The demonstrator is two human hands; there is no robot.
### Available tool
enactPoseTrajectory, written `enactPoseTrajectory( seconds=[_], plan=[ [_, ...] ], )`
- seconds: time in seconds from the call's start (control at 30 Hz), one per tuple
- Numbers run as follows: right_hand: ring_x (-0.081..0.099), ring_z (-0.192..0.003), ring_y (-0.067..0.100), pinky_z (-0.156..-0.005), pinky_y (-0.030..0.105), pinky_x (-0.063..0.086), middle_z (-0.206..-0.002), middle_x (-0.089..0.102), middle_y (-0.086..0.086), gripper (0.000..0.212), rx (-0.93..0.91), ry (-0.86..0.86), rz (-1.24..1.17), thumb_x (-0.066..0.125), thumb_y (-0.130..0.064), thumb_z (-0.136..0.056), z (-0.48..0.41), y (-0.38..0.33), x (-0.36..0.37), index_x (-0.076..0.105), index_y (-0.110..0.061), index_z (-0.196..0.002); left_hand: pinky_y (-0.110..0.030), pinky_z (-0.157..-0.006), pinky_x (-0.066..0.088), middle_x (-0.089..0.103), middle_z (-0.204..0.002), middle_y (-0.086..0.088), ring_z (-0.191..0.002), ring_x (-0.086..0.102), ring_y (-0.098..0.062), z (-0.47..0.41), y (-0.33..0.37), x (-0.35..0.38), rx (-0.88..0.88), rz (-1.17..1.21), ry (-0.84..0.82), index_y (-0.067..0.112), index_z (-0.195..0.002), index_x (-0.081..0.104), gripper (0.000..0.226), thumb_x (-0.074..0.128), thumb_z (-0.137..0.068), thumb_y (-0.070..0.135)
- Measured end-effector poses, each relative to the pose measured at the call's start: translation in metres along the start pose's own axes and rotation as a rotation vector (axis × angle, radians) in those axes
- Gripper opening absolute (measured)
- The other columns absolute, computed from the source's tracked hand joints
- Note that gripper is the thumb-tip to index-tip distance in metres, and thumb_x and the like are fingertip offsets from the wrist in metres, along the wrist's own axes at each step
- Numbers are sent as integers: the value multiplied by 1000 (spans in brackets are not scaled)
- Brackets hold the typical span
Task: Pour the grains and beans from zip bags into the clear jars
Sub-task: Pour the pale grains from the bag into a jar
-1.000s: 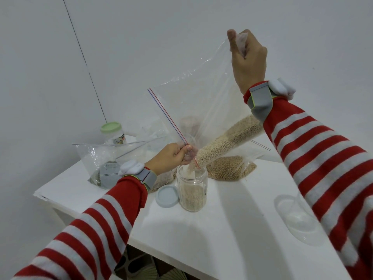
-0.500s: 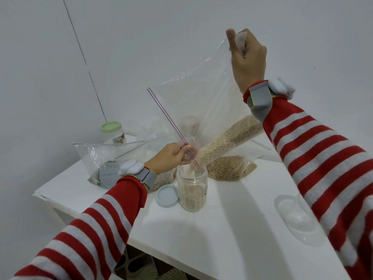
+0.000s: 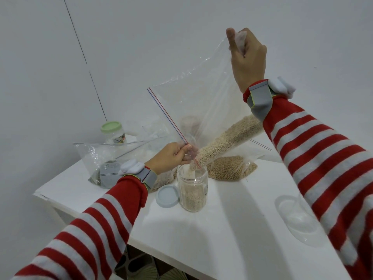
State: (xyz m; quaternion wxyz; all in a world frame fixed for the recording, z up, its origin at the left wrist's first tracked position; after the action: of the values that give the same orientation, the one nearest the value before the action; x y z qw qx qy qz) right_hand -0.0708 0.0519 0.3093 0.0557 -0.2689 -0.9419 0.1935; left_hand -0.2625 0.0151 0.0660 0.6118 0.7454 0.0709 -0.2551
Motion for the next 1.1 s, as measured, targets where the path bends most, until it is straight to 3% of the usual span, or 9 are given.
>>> enactPoseTrajectory(
  seconds=[0.13, 0.27, 0.4, 0.6, 0.8, 0.97, 1.1],
  plan=[
    [44, -58, 37, -56, 46, 47, -62, 43, 19, 49, 5, 6, -14, 40, -74, -85, -1, -1, 0, 27, -33, -62, -23, -85, 56, 70, -94, 0, -84, 70, -3, -2, -3, -1, -11, 21, 10, -1, -117, 61, 32, 36, -105, 13],
    [46, -59, 37, -57, 45, 47, -61, 39, 13, 49, 16, 0, -30, 40, -74, -85, -1, 1, 0, 27, -33, -62, -22, -85, 56, 70, -103, -6, -90, 70, -5, -2, -6, -2, -16, 36, 14, 4, -114, 62, 29, 36, -105, 14],
    [45, -59, 37, -56, 43, 44, -64, 43, 21, 50, 20, 4, -19, 39, -75, -85, -1, 0, 0, 28, -32, -62, -21, -84, 56, 70, -102, -2, -90, 70, -4, -2, -5, -2, -8, 31, 16, 5, -113, 62, 28, 36, -105, 14],
    [46, -59, 37, -56, 43, 45, -62, 42, 19, 49, 27, -3, -33, 40, -75, -85, -1, -1, 1, 27, -33, -62, -24, -86, 57, 70, -90, 4, -82, 69, -1, -1, -4, -2, 1, 25, 16, 4, -113, 62, 28, 36, -105, 13],
    [48, -60, 36, -57, 43, 45, -63, 43, 20, 50, 27, -8, -35, 39, -75, -85, -2, -3, 0, 28, -32, -62, -24, -87, 56, 70, -100, -2, -84, 70, -2, -2, -5, -1, -14, 41, 10, 0, -117, 60, 30, 36, -105, 13],
    [48, -61, 37, -57, 43, 45, -62, 40, 14, 49, 23, -14, -21, 38, -76, -84, -3, -5, 0, 28, -33, -62, -23, -87, 56, 70, -89, 6, -79, 69, 0, -2, -2, 0, -11, 33, 0, -1, -118, 60, 31, 36, -105, 13],
    [45, -60, 38, -56, 42, 44, -63, 44, 20, 49, 18, -14, -14, 39, -75, -85, -1, -6, 0, 28, -32, -62, -23, -85, 56, 67, -75, 13, -73, 67, 2, 0, -1, 0, 0, 28, -7, -2, -117, 60, 31, 35, -106, 12]
  ],
)
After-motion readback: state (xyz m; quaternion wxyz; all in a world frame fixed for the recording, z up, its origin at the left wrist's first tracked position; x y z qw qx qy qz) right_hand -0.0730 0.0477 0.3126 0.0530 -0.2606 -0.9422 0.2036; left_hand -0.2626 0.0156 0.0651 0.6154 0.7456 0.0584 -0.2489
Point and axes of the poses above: each hand's wrist, its own z-axis away from the middle knuckle, its own x-axis out of the palm, y = z × x, the point moved 9 cm from there along -z, towards the middle knuckle
